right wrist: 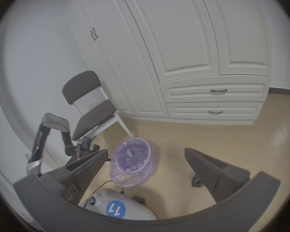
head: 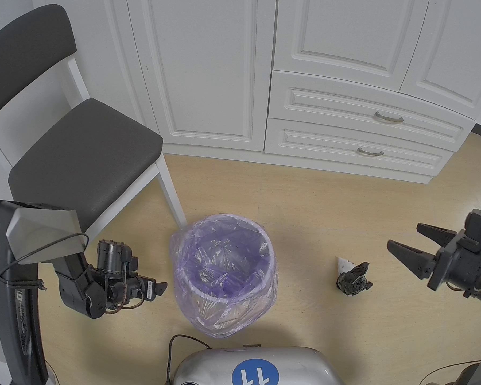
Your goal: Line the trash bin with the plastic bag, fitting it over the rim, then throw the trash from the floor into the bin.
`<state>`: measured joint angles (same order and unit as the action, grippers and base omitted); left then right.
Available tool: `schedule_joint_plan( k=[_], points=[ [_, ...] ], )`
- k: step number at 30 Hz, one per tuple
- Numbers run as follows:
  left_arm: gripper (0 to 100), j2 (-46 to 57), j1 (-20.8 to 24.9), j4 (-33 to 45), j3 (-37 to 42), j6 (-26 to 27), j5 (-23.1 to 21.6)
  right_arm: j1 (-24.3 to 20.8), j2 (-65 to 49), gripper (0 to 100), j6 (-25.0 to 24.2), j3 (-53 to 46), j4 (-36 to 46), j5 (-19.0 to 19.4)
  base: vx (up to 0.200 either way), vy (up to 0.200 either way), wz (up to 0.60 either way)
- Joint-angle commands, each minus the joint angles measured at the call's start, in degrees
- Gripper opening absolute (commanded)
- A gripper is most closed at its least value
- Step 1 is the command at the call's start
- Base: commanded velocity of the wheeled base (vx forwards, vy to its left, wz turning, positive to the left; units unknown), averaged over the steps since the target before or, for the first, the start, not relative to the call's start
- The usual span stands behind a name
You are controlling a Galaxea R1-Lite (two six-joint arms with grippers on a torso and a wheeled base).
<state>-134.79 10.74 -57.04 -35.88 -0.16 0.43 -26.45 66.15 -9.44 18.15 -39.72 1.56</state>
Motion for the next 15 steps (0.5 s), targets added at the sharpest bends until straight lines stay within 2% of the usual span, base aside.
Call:
schedule_joint_plan(
  k=[1, 2, 4, 5, 6, 12, 15],
  points=[
    [100, 14.0, -1.2, 0.4, 7.2, 3.8, -0.5, 0.4, 16.2, 100, 2.8, 7.7, -0.8, -8.6, 0.000, 0.000, 0.00],
    [100, 14.1, -1.2, 0.4, 7.2, 3.8, -0.5, 0.4, 16.5, 100, 2.8, 7.8, -0.8, -8.9, 0.000, 0.000, 0.00],
    [100, 16.6, -1.0, 0.7, 6.4, 3.8, -1.0, -0.7, 20.4, 100, 2.8, 9.0, -1.2, -14.3, 0.000, 0.000, 0.00],
    [100, 16.6, -1.0, 0.7, 6.4, 3.8, -1.0, -0.7, 20.4, 100, 2.8, 9.0, -1.2, -14.3, 0.000, 0.000, 0.00],
    [100, 16.5, -0.6, 0.8, 4.9, 3.5, -2.2, -2.3, 21.7, 100, 2.8, 8.8, -2.4, -16.0, 0.000, 0.000, 0.00],
    [100, 11.8, 0.2, 0.4, -0.7, 2.0, -2.8, -5.2, 22.2, 100, 2.8, 6.8, -6.1, -18.4, 0.000, 0.000, 0.00],
    [100, 9.6, 0.9, 0.8, -4.0, -1.2, -2.8, -6.6, 22.2, 100, 2.8, 6.5, -6.5, -19.5, 0.000, 0.000, 0.00]
  ],
)
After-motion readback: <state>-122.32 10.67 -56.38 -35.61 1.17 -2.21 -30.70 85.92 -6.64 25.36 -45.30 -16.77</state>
